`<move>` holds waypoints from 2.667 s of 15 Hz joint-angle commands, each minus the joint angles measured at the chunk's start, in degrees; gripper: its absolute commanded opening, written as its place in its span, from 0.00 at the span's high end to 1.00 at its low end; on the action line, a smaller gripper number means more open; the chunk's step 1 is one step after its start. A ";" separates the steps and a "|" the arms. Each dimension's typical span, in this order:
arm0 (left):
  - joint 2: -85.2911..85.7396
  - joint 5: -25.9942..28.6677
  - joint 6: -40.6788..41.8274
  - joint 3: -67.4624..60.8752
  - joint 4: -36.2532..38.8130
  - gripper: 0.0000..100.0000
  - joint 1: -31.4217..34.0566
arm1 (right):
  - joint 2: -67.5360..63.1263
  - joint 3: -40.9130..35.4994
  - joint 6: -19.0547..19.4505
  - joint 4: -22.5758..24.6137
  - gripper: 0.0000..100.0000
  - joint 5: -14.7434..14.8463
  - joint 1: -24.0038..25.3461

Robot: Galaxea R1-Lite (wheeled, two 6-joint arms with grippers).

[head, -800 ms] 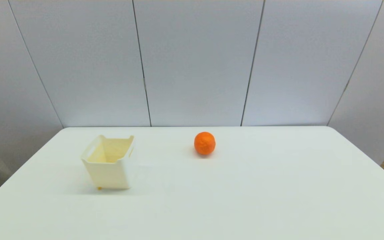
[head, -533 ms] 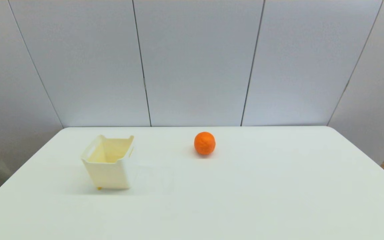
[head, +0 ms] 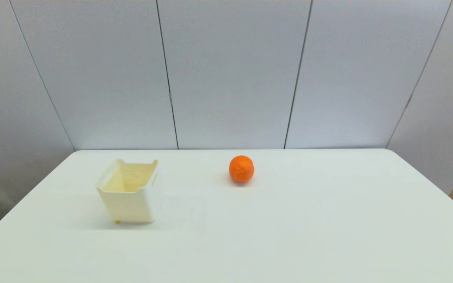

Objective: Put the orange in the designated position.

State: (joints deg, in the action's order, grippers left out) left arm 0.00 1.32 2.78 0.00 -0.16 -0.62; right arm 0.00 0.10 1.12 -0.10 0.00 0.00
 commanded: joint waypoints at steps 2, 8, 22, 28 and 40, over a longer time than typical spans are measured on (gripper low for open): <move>0.00 0.00 0.03 -0.09 -0.02 0.00 0.01 | -0.09 -0.01 0.02 0.01 0.00 0.00 0.00; 0.00 0.09 0.47 -0.09 -0.11 0.00 0.01 | -0.09 -0.01 0.02 0.01 0.00 0.00 0.00; -18.02 -0.09 2.05 27.95 -6.26 0.00 0.01 | -0.09 -0.01 0.02 0.01 0.00 0.00 0.00; -48.25 6.07 4.16 57.30 -6.26 0.00 -0.35 | -0.09 -0.01 0.02 0.01 0.00 0.00 0.00; -101.34 10.90 2.49 99.93 -6.17 0.00 -16.69 | -0.09 -0.01 0.02 0.01 0.00 0.00 0.00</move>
State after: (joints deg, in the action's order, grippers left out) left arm -87.04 12.07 7.49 89.66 -6.36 -12.20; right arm 0.00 0.10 1.10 -0.10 0.02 0.00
